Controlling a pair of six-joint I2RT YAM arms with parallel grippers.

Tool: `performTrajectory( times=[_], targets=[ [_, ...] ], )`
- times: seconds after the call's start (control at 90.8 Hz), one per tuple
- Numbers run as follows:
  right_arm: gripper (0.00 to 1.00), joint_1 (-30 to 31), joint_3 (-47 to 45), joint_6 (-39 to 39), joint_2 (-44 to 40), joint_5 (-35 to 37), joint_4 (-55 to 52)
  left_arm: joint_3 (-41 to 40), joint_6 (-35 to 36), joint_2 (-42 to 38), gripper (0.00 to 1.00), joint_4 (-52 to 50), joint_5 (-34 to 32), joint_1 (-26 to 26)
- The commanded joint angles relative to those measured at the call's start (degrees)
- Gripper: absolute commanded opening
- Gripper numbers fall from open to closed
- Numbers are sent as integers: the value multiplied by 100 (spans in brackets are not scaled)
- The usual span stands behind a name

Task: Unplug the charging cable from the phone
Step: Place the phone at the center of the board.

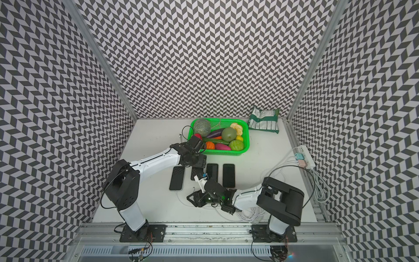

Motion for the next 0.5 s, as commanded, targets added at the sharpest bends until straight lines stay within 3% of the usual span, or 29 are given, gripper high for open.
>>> performTrajectory(
  times=[0.0,0.286,0.485],
  targets=[
    [53,63,5,-232,-387,397,-332,36,13,55,0,188,-111,30],
    [61,110,-383,-425,-1605,942,-1005,-6,8,217,0,228,-199,72],
    [73,110,-695,-530,-2624,1314,-1580,-23,17,341,0,284,-224,123]
  ],
)
